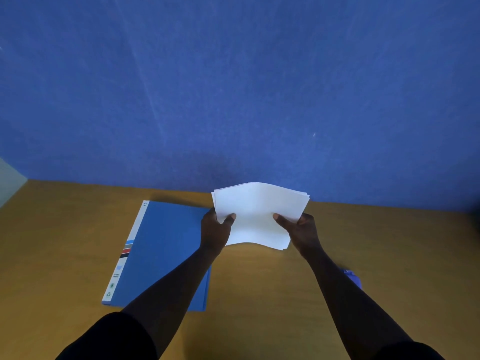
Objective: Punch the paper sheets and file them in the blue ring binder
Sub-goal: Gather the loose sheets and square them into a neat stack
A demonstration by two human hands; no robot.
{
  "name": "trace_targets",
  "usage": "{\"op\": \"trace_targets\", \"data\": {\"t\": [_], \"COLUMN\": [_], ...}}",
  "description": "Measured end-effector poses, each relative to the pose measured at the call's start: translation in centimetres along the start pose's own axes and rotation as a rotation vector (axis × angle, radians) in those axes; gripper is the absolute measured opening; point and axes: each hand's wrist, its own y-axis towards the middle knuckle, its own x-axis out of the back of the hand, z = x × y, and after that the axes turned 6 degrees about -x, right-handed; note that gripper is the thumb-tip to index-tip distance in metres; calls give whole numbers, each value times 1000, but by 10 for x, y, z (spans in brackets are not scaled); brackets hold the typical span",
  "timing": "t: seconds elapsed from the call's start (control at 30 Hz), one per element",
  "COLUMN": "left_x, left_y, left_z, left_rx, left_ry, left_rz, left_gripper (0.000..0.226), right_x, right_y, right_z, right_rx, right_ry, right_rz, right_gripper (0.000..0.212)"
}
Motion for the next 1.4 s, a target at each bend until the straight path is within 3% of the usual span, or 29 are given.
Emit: {"op": "trace_targets", "data": {"t": [0.2, 0.37, 0.57, 0.8, 1.4], "left_x": [0, 2, 2, 3, -3], "left_y": [0, 2, 6, 7, 10], "left_z": [0, -6, -13, -1, -3], "left_rx": [-56, -68, -51, 14, 79], "left_ry": [7, -43, -52, 23, 100], "left_rz": [-1, -20, -10, 22, 22], "left_gripper": [30, 51, 61, 21, 19], "right_x": [2, 1, -3, 0, 5], "right_y": [2, 3, 7, 11, 20], "right_z": [-1, 5, 10, 3, -9], "right_rx": [10, 22, 31, 3, -41], "right_ry": [-4, 0, -20, -45, -239], "right_rz": [27, 71, 81, 47, 7], "right_gripper": [30, 30, 32, 23, 27]}}
